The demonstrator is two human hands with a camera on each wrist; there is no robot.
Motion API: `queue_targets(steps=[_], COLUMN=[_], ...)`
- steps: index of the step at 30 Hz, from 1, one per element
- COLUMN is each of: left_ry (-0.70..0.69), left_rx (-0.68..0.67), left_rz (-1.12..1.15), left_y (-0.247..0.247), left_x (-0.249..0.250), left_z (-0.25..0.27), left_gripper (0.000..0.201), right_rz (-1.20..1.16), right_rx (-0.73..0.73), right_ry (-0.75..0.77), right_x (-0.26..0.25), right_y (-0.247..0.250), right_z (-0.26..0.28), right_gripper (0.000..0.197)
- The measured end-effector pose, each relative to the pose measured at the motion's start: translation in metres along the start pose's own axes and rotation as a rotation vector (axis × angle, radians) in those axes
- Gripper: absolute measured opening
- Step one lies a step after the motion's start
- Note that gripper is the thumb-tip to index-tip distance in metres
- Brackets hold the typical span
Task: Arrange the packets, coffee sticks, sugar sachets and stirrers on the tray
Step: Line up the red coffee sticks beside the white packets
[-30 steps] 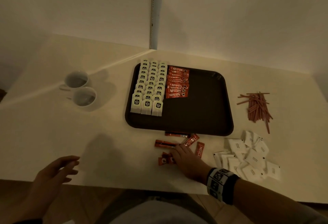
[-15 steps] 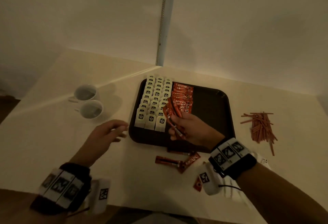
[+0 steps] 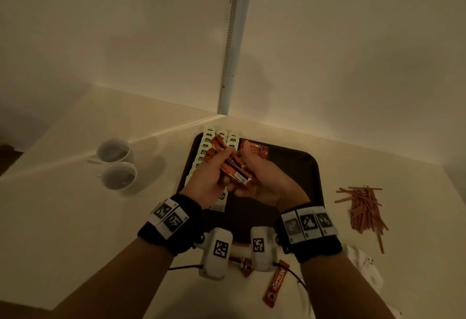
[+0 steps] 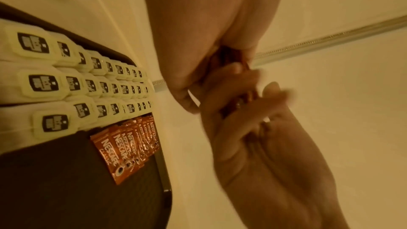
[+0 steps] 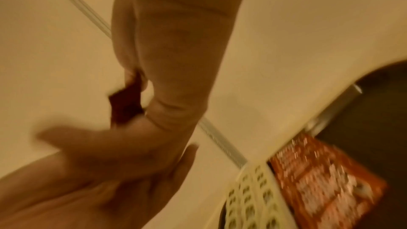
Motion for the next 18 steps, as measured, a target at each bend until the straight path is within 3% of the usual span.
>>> queue_targets(steps=[2,5,7,13,16,18], left_ry=[-0.031,-0.081,-0.085,-0.141,-0.155,-0.144], left_rx=[0.066,0.143,0.192,0.167,0.17,0.132], left_rz=[0.069,0.153,0.163,0.051,-0.001,-0.038], left_y=[0.004,0.008,0.01,0.007,0.011,0.011], left_x=[0.006,0.017,0.017,0.022,0.023,0.024], left_z=[-0.002,-0.003,-0.004,-0.003,-0.001,-0.001], left_gripper=[0.025,0.022,0.02,0.009,0.04,0.039], right_rz=[0.26,0.615,0.691,0.759,0.826,0.892], right_rx=[0.128,0.321,0.331,0.319,0.313,0.327], right_ry=[0.079,0.411,0.561,0.616,0.676,0.69], right_x=[-0.009,-0.031,-0.033,-0.027,-0.032,-0.036], right_y=[0.012,0.024,0.018,0.011,0.011,0.011], right_z=[0.003,0.007,0.01,0.007,0.011,0.013], right_gripper=[0.044,0.03,0.027,0.011,0.007,0.011])
Point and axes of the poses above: each hand's wrist, its own z-axis away from the middle knuckle, its own y-axis out of the back of the hand, x = y × z, the point moved 8 cm from there along -z, towards the middle knuckle, and after that the axes turned 6 degrees about -z, right-handed, at the moved point
